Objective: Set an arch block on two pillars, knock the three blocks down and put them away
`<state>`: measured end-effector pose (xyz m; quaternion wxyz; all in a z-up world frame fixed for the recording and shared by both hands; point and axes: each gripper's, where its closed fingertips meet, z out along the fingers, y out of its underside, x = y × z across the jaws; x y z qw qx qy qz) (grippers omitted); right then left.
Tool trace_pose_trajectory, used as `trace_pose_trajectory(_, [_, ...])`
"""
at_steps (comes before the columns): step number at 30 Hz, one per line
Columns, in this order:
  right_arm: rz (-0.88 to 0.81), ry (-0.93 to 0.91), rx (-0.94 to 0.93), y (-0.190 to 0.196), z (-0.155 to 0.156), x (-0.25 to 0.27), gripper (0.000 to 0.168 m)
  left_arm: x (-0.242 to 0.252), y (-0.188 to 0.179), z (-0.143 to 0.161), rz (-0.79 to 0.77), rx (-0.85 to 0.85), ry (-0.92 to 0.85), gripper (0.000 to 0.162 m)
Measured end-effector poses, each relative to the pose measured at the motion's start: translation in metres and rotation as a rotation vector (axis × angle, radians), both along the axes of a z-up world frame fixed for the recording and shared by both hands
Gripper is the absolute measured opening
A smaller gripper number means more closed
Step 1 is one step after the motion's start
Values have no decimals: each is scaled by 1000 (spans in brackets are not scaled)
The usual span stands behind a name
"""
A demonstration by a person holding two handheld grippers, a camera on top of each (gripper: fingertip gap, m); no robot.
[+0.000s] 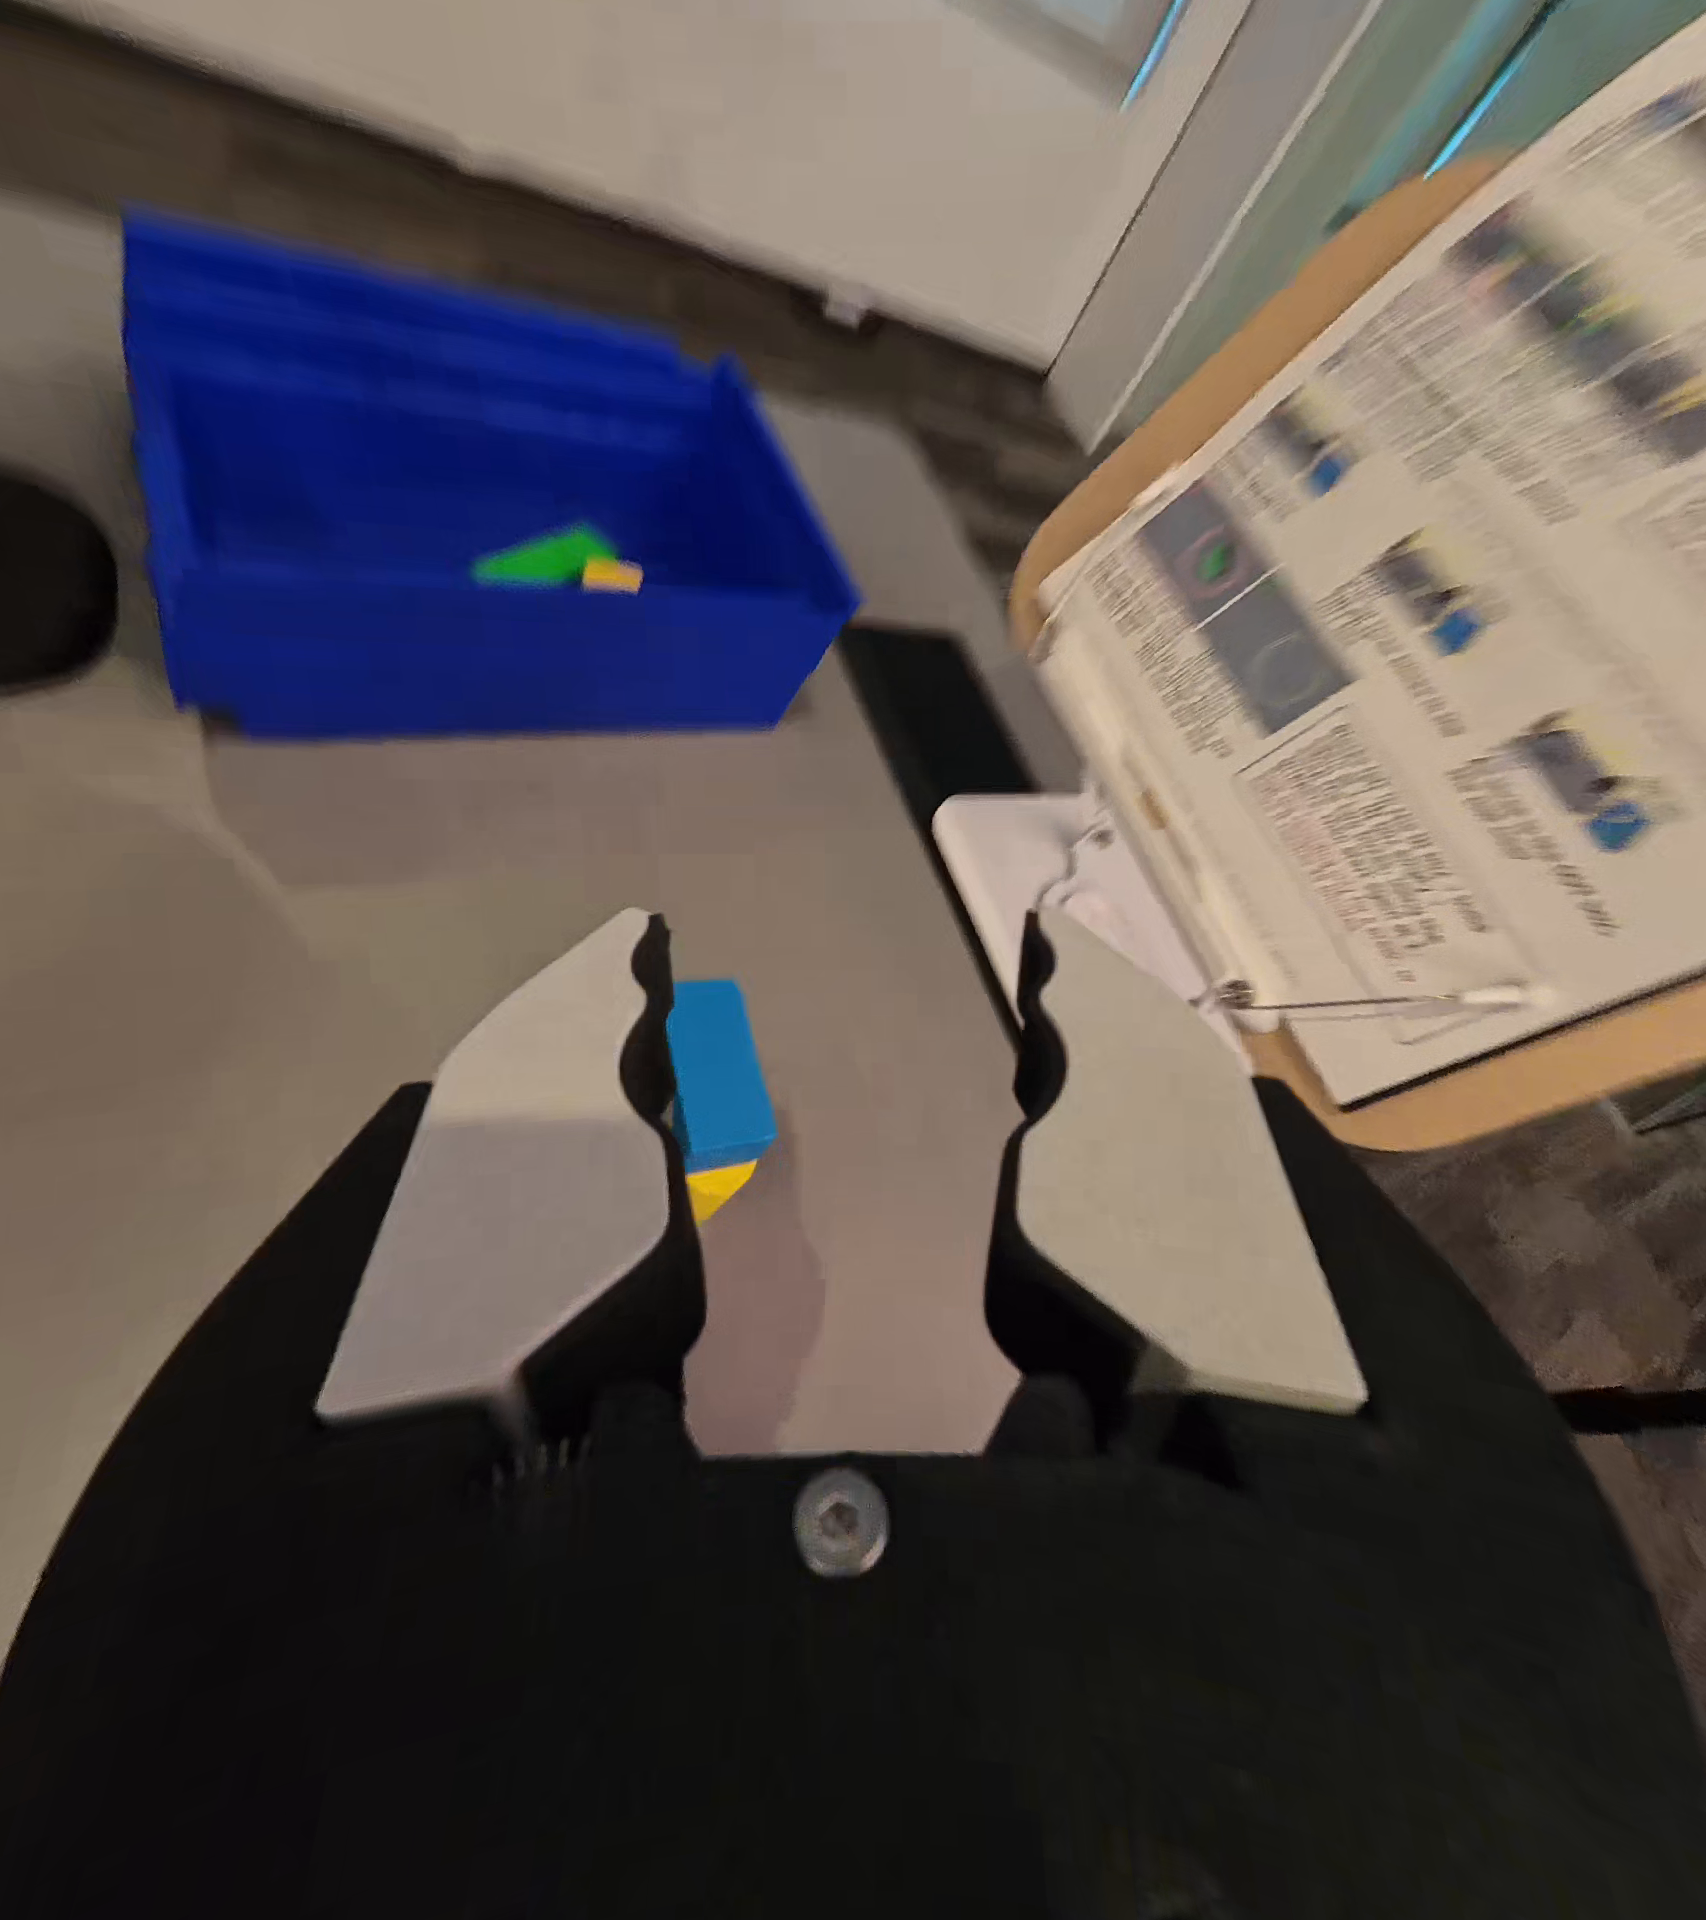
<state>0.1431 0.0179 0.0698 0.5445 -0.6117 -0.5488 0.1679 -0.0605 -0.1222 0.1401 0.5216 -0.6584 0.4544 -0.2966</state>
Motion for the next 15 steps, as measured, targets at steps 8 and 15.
trace_pose_trajectory(8, [-66, 496, 88, -22, 74, 90, 75, -6, 7, 20, 62, 23, -143, 86])
trace_pose_trajectory(15, [-304, 457, 69, 6, 55, 147, 67, -15, 14, 51, 77, 98, -372, 84])
